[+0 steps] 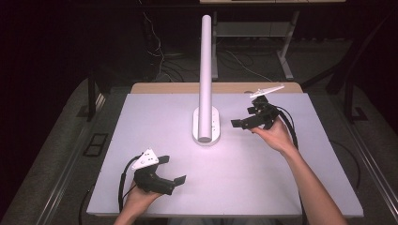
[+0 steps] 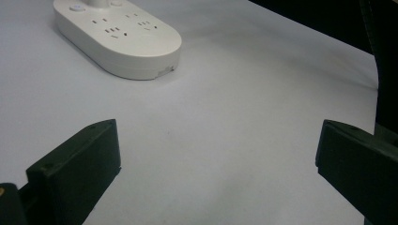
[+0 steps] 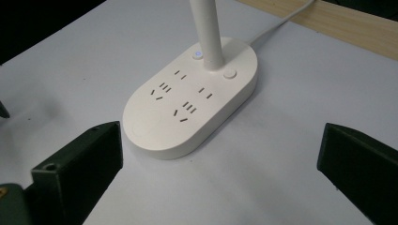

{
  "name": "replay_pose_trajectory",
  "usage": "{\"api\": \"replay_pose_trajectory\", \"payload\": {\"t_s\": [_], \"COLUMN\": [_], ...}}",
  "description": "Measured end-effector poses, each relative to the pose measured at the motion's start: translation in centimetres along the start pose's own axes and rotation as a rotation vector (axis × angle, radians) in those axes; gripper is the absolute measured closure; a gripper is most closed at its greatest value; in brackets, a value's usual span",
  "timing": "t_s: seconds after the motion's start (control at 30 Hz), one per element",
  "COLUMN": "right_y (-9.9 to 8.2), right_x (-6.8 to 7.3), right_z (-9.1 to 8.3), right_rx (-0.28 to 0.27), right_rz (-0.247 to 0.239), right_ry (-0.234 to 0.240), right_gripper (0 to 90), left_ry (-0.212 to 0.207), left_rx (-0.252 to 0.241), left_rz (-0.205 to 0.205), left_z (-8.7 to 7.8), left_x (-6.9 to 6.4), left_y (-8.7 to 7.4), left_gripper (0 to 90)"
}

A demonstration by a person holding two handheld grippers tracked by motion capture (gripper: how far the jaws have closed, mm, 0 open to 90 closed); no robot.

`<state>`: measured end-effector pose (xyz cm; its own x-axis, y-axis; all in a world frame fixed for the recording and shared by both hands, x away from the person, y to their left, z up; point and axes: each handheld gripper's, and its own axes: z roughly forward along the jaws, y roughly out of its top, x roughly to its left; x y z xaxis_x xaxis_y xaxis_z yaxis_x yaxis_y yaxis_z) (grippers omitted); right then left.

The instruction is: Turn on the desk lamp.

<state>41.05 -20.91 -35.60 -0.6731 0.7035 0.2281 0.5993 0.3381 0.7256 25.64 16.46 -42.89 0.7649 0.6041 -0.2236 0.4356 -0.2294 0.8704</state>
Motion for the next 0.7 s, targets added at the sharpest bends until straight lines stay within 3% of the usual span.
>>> {"api": "replay_pose_trajectory", "payload": {"t_s": [0.3,0.7], "right_y": [-2.1,-6.3], "right_x": [0.7,1.9], "right_z": [-2.5,-5.5], "right_rx": [-0.029,-0.058], "right_rz": [-0.008,0.014], "right_ry": [-0.009,-0.006], "right_gripper": [0.3,0.3], "left_ry": [0.001,0.003], "left_rx": [0.001,-0.001], "left_rz": [0.000,0.001], "left_z": [-0.1,-0.2], "left_x": [0.0,0.1], "left_y": [0.0,0.0], "left_gripper": [0.0,0.0]}}
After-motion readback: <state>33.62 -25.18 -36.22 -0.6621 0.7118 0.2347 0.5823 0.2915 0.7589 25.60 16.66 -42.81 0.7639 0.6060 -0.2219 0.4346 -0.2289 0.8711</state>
